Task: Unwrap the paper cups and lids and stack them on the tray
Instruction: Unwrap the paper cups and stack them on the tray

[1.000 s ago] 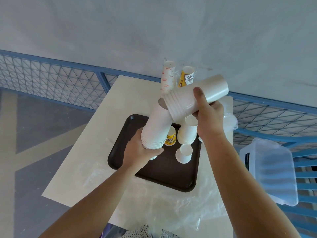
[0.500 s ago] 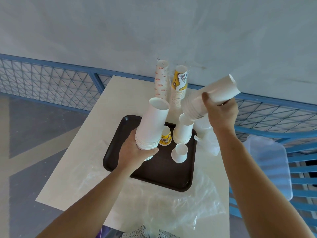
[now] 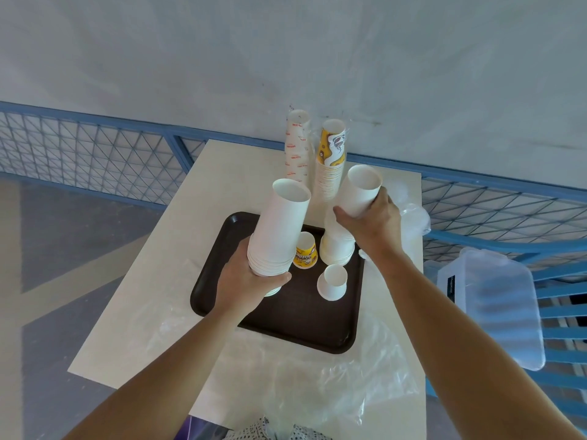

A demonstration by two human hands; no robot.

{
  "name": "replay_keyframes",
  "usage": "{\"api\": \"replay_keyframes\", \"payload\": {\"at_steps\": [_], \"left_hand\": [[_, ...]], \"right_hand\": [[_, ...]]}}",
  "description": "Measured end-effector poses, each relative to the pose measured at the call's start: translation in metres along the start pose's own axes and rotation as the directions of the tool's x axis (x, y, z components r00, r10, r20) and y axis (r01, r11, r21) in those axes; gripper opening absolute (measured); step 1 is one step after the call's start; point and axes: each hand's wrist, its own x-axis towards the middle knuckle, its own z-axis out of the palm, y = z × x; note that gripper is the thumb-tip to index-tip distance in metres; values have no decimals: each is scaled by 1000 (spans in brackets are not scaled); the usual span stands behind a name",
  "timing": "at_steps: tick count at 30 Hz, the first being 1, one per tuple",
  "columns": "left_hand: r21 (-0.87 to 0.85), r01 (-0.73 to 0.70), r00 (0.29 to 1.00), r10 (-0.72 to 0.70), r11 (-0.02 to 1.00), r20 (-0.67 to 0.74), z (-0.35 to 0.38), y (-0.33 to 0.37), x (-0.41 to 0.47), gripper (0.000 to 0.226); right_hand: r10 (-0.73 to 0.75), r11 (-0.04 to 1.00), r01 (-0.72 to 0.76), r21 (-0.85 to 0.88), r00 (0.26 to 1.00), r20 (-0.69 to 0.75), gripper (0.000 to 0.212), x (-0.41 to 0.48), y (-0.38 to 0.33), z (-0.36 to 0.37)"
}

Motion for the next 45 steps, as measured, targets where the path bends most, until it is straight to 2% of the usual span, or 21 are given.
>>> {"api": "replay_keyframes", "payload": {"at_steps": [12, 18, 23, 25, 27, 30, 32, 34, 37, 39, 41, 45], "left_hand": [[23, -10, 1000, 10, 1000, 1, 3, -1, 0, 92], [28, -24, 1000, 24, 999, 3, 3, 0, 0, 93], [23, -27, 1000, 27, 999, 10, 3, 1, 2, 93], [22, -25, 1000, 24, 999, 14, 3, 1, 2, 94], [24, -26, 1000, 25, 999, 19, 4, 2, 2, 95], [18, -25, 999, 25, 1000, 28, 4, 3, 1, 94], [9, -27, 999, 27, 1000, 31, 4, 4, 0, 94], [-2, -28, 999, 28, 1000, 34, 4, 5, -1, 93], [-22, -34, 999, 35, 999, 34, 3, 6, -2, 94], [-26, -38, 999, 39, 999, 33, 2, 8, -2, 94], [-19, -45, 998, 46, 999, 32, 2, 11, -3, 91], [-20, -48, 999, 49, 999, 24, 0, 13, -5, 86]], "right_hand": [[-1, 998, 7, -66, 996, 84, 88, -21, 31, 37], [85, 996, -78, -50, 983, 161, 98, -25, 31, 42], [78, 996, -85, 30, 979, 191, 106, -25, 32, 34], [60, 995, -72, 68, 986, 156, 102, -29, 31, 26], [32, 989, -40, 139, 998, 58, 91, -33, 23, 16], [-82, 967, 124, 220, 978, -191, 66, -37, 0, 2], [-147, 939, 225, 261, 947, -286, 51, -42, -19, -7], [-194, 906, 262, 334, 955, -224, 48, -49, -39, -14], [-242, 909, 195, 367, 966, 87, 64, -57, -65, -17], [-221, 937, 126, 326, 936, 274, 72, -59, -77, -13], [-204, 946, 93, 311, 916, 346, 73, -61, -85, -9], [-128, 948, 2, 317, 918, 376, 77, -67, -94, 2]]}}
